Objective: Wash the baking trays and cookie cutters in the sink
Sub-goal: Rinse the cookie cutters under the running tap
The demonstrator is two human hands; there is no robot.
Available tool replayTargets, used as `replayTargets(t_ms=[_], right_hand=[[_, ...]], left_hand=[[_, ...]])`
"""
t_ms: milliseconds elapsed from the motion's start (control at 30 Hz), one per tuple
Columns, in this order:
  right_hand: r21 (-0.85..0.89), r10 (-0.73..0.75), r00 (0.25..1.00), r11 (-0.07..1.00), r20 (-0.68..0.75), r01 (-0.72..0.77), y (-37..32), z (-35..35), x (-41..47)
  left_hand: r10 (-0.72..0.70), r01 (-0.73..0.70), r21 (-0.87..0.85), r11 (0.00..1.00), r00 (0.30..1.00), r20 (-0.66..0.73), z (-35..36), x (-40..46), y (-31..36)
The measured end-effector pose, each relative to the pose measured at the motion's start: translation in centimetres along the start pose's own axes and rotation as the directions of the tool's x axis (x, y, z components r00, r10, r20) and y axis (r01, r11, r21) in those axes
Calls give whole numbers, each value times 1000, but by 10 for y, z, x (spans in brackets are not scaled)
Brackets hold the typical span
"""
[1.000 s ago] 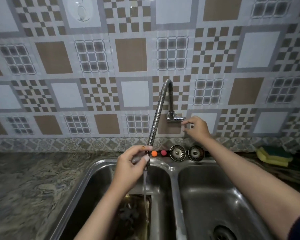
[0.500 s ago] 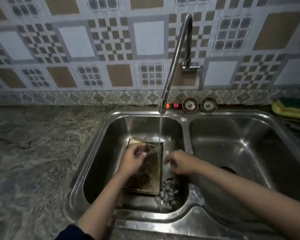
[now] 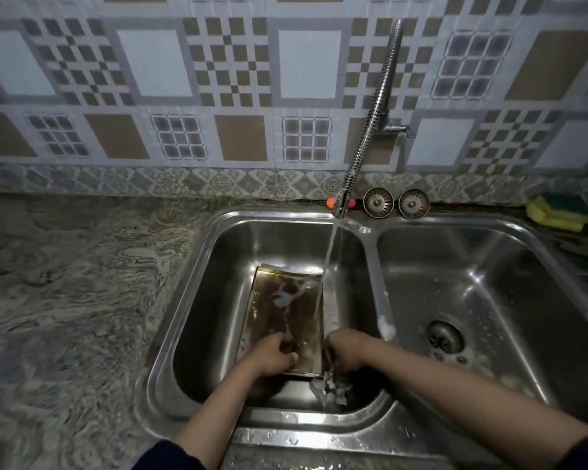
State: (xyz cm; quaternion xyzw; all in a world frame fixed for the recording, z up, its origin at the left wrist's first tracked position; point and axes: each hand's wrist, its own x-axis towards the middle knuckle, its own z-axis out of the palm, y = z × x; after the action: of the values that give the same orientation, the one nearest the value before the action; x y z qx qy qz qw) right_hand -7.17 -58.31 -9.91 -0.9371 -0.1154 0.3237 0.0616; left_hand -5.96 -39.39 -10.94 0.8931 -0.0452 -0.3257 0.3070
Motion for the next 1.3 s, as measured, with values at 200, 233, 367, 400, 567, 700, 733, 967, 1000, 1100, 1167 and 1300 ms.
replayTargets(t_ms=[200, 233, 367, 400, 567, 700, 733, 967, 1000, 1100, 1167, 1300], right_hand=[[182, -32, 999, 983, 7, 30, 8, -13, 1], [232, -23, 999, 972, -22, 27, 11, -20, 1], [504, 75, 955, 860, -286, 84, 26, -52, 0], [579, 106, 923, 803, -370, 139, 28, -60, -1], [744, 178, 799, 521, -574, 419, 28, -82, 0], [746, 209, 753, 442, -625, 497, 29, -81, -1], [749, 212, 746, 418, -631, 515, 29, -80, -2], [742, 262, 701, 359, -663, 567, 42, -73, -9], [741, 264, 699, 353, -664, 570, 44, -72, -11], [747, 274, 697, 319, -662, 584, 47, -70, -14], [749, 268, 701, 299, -661, 592, 49, -70, -15], [753, 271, 704, 299, -656, 586, 47, -69, -12]], left_hand=[[-14, 12, -116, 993, 1000, -18, -2, 12, 4], [-8, 3, -166, 986, 999, -31, -3, 14, 6], [65, -122, -410, 904, 986, -151, -15, 13, 31], [79, -158, -466, 871, 979, -185, -20, 13, 39], [102, -286, -650, 704, 946, -306, -40, 17, 80], [158, -395, -635, 664, 904, -398, -48, 21, 101], [160, -411, -631, 658, 895, -417, -48, 23, 104], [146, -393, -693, 605, 910, -388, -35, 31, 116], [135, -385, -709, 591, 914, -383, -33, 30, 118], [102, -359, -766, 533, 926, -363, -29, 29, 124], [78, -337, -792, 509, 934, -348, -28, 27, 128], [50, -315, -777, 546, 937, -345, -28, 27, 128]])
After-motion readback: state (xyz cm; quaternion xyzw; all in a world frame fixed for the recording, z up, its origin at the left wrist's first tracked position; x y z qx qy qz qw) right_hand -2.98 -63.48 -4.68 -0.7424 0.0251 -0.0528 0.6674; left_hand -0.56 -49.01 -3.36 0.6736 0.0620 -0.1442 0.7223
